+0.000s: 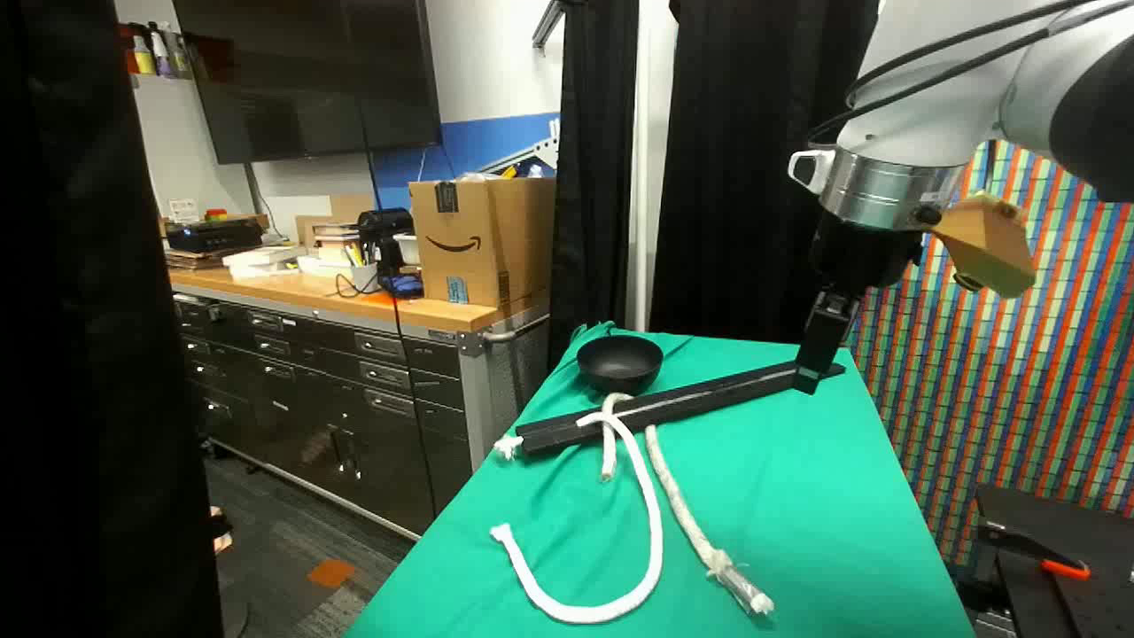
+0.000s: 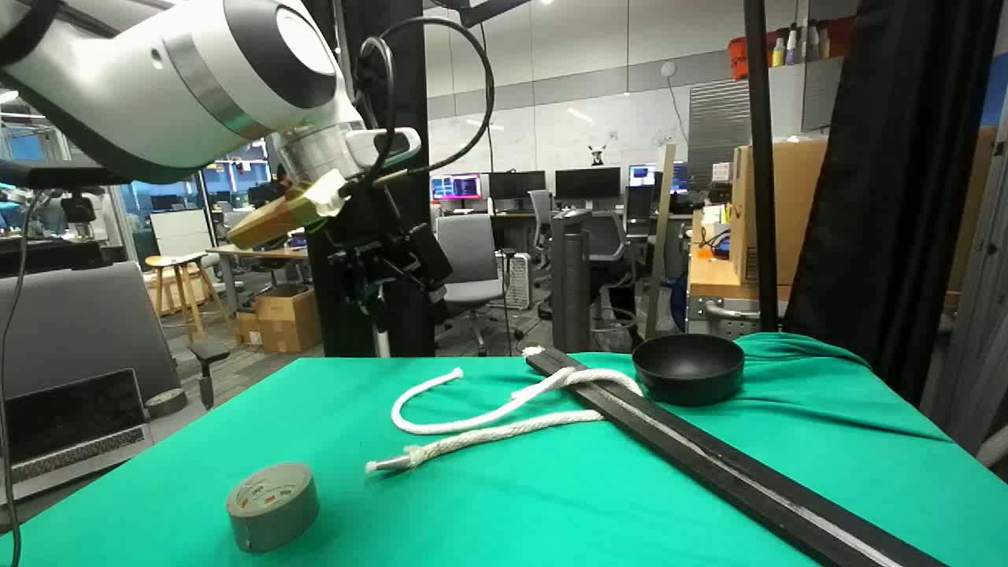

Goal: Put the gray tape in the black bowl

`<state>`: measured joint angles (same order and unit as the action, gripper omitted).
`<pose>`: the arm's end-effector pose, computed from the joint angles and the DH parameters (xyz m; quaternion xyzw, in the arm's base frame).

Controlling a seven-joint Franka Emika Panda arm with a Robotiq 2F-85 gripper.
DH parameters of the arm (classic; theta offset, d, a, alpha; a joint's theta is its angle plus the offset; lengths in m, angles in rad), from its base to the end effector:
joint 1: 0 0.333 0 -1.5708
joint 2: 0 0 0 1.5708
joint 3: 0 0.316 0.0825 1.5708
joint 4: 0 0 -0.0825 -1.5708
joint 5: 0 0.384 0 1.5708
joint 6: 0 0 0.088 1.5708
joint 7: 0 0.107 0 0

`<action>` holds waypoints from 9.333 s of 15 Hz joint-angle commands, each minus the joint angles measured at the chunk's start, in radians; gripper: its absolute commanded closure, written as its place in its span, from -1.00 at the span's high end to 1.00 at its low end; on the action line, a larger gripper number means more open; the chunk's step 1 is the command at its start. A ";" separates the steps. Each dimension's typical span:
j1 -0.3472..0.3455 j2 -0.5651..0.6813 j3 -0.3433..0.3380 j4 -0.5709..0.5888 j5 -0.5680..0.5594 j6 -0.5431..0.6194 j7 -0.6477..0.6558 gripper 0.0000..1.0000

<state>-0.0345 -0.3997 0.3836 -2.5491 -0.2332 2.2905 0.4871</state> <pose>0.4006 0.1400 0.4110 0.9851 -0.0060 0.1119 0.1304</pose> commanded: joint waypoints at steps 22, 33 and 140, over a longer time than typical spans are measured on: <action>0.172 0.082 -0.049 0.015 0.159 -0.029 -0.036 1.00; 0.278 0.185 -0.043 -0.122 0.403 0.197 -0.055 1.00; -0.086 0.995 -0.465 1.245 0.497 -0.324 0.216 -0.76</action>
<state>-0.1127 0.5671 -0.0706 -1.3657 0.2380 2.0067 0.7082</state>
